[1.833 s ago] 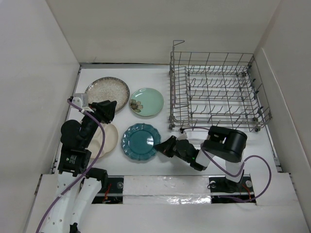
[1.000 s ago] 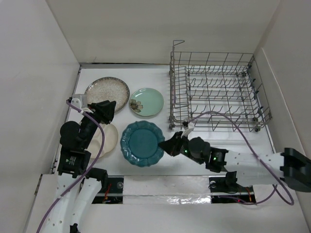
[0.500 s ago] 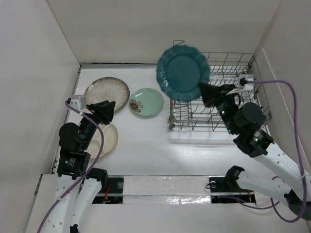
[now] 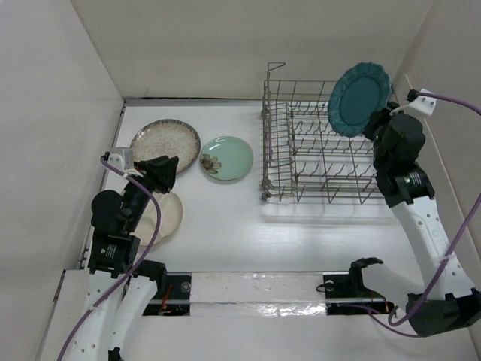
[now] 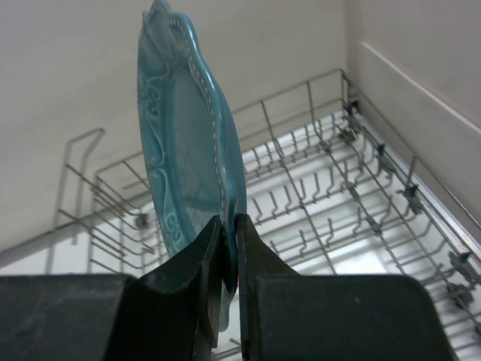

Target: Load the plates into the dish rack

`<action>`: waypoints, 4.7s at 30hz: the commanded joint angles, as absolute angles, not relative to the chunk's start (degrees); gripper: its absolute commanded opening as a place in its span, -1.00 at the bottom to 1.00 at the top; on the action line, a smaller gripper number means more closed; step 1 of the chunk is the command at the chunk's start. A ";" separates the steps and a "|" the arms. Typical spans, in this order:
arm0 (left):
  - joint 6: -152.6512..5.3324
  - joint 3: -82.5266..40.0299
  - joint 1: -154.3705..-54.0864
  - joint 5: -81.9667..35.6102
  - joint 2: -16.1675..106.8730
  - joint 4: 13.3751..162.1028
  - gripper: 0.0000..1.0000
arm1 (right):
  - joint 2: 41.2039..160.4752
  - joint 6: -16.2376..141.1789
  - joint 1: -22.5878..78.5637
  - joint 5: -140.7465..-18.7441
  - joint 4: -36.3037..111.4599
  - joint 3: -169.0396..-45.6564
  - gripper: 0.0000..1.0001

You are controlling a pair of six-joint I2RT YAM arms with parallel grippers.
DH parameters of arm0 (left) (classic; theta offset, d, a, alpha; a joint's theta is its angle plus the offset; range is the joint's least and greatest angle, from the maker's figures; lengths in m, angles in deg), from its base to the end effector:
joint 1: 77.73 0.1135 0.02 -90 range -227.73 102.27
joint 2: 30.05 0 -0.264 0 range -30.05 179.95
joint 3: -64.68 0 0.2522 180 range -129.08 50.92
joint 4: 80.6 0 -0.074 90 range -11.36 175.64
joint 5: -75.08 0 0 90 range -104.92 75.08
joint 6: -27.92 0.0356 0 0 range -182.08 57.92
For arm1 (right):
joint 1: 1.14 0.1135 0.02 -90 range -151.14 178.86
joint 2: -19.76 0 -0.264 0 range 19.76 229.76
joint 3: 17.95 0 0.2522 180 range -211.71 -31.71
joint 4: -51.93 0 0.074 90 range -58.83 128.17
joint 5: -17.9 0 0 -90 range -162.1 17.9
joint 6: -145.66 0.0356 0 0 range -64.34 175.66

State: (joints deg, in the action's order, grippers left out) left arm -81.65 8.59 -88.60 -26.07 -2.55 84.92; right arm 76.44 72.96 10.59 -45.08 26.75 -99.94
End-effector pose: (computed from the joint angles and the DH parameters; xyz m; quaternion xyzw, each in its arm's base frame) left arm 0.1096 -0.0281 0.3826 0.0300 0.6160 -0.2637 0.7417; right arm 0.2076 0.0266 0.4422 0.1986 0.6779 0.0128 0.7077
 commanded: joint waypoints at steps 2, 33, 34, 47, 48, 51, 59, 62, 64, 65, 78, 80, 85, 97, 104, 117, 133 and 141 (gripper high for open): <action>-81.59 8.91 -88.63 -26.61 -2.37 87.74 -0.35 | 78.37 73.50 7.65 -48.73 31.85 -105.37 -1.00; -81.68 9.08 -88.63 -27.31 -1.93 87.83 -0.35 | 91.56 69.11 19.77 -36.25 27.80 -102.38 -1.00; -81.68 9.00 -88.63 -27.31 -1.93 87.83 -0.35 | 92.00 69.02 20.30 -35.81 27.72 -102.46 -1.00; -81.77 9.00 -88.63 -27.05 -1.93 87.66 -0.35 | 98.42 68.05 28.91 -23.95 28.50 -101.33 -0.91; -81.77 8.91 -88.63 -26.96 -1.93 87.66 -0.35 | 98.59 67.79 29.79 -22.98 28.68 -101.15 -0.81; -81.77 8.91 -88.63 -26.78 -1.93 87.66 -0.35 | 99.39 67.61 31.20 -22.19 29.03 -100.97 -0.59; -81.59 9.00 -88.63 -26.43 -2.02 87.57 -0.35 | 96.41 66.82 33.66 -21.21 29.56 -102.11 -0.01; -81.59 8.91 -88.63 -26.34 -2.02 87.39 -0.35 | 92.28 66.03 35.50 -21.65 29.03 -103.43 0.07; -81.59 8.91 -88.63 -26.08 -2.02 87.39 -0.35 | 88.08 65.06 37.26 -24.01 29.73 -103.61 0.05; -81.59 8.91 -88.63 -25.99 -2.10 87.31 -0.36 | 86.66 64.80 39.36 -26.20 30.78 -103.52 -0.08; -81.41 7.94 -88.63 -15.54 -5.17 85.81 -1.00 | 105.42 85.33 63.54 -55.30 50.73 -98.69 -1.00; -81.59 7.85 -88.63 -11.23 -6.84 83.97 -1.00 | 109.21 86.59 64.69 -55.93 51.45 -100.34 -0.92; -81.77 7.77 -88.63 -9.47 -8.17 83.88 -1.00 | 122.90 88.61 66.80 -56.37 48.90 -108.17 -0.02; -81.33 7.94 -88.63 -11.84 -8.87 84.49 -0.58 | 145.43 90.73 66.19 -54.71 43.11 -124.51 0.28; -81.33 7.94 -88.63 -12.54 -8.87 84.58 -0.57 | 153.96 90.46 66.19 -54.96 38.35 -132.34 0.26; -81.06 7.85 -88.63 -12.19 -9.22 84.40 -0.56 | 157.57 93.62 66.19 -57.34 40.81 -130.77 -0.82; -81.15 7.94 -88.63 -11.93 -9.22 84.41 -0.56 | 130.69 86.34 64.35 -49.78 49.95 -114.17 -1.00; -81.15 8.03 -88.63 -12.10 -8.96 84.49 -0.56 | 118.39 87.03 58.81 -55.22 52.14 -108.63 -1.00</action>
State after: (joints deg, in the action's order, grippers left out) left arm -81.65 8.86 -88.58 -11.80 -8.56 82.35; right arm 126.13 83.69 61.38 -52.82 38.73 -107.37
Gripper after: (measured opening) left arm 0.218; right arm 0.187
